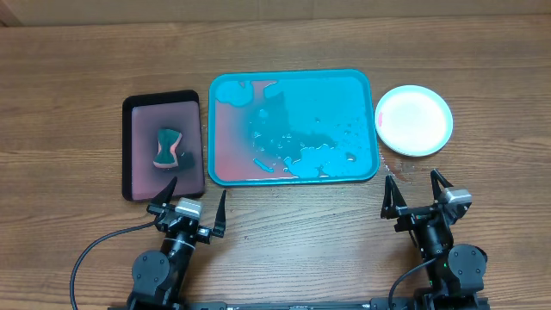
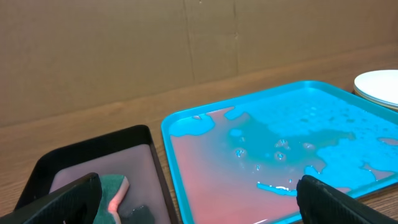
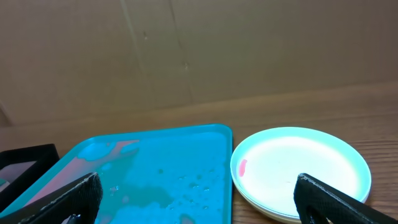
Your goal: Clean dirty plates on tray and stack at the side
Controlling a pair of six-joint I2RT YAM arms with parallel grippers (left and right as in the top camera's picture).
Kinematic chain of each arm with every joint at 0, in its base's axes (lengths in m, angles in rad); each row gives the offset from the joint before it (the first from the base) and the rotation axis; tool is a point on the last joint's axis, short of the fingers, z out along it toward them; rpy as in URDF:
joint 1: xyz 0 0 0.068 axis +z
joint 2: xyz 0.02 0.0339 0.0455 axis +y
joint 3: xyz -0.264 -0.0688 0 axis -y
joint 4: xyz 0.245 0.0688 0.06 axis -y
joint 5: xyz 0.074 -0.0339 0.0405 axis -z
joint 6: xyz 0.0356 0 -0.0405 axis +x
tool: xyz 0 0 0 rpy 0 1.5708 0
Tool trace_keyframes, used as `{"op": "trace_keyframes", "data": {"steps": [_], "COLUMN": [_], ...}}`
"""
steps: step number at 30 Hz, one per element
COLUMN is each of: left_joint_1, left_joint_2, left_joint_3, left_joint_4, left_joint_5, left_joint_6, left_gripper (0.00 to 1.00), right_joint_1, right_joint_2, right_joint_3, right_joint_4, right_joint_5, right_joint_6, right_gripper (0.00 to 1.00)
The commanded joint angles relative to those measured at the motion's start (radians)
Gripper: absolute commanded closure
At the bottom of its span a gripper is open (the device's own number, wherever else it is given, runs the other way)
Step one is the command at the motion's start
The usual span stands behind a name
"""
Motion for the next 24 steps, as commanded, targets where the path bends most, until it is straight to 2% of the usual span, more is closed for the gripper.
{"op": "trace_keyframes", "data": {"steps": [1, 8, 24], "left_joint_1": [0.015, 0.099, 0.099], "left_joint_2": [-0.012, -0.012, -0.012], "left_joint_3": [-0.003, -0.003, -0.003], "left_joint_4": [-0.002, -0.002, -0.002], "left_joint_5": [-0.014, -0.014, -0.014], "left_joint_6": [0.019, 0.019, 0.019], "left_gripper": [0.0, 0.0, 0.0], "right_joint_1": [0.005, 0.005, 0.005], "right_joint_2": [-0.011, -0.011, -0.011], "right_joint_3": [-0.011, -0.011, -0.011], "right_joint_4": [0.005, 0.005, 0.005], "right_joint_5": [-0.008, -0.008, -0.008], "right_joint_6": [-0.008, -0.008, -0.008], "right_gripper": [0.0, 0.0, 0.0]}}
